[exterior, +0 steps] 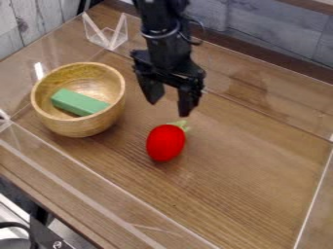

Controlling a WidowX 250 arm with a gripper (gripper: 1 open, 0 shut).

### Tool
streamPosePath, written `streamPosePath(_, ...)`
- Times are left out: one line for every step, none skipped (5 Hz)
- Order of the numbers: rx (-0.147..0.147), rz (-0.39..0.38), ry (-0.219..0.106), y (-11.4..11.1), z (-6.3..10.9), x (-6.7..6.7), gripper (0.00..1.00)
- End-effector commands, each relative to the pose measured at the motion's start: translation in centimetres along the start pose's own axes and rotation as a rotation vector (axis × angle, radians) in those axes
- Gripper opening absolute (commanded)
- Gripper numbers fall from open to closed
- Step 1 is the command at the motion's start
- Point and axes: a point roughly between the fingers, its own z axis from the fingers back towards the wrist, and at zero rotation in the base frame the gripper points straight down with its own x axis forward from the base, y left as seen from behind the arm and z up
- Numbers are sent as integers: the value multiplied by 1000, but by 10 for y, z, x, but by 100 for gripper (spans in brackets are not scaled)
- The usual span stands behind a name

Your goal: Move the red fruit to the right

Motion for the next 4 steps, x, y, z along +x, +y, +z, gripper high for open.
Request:
streamPosePath(18, 24, -49, -6, 10, -1, 100)
streamPosePath(15, -24, -26, -2, 11, -7, 100)
streamPosePath(12, -67, -1, 1, 12, -12, 100)
streamPosePath(15, -22, 3, 9, 14, -16, 100)
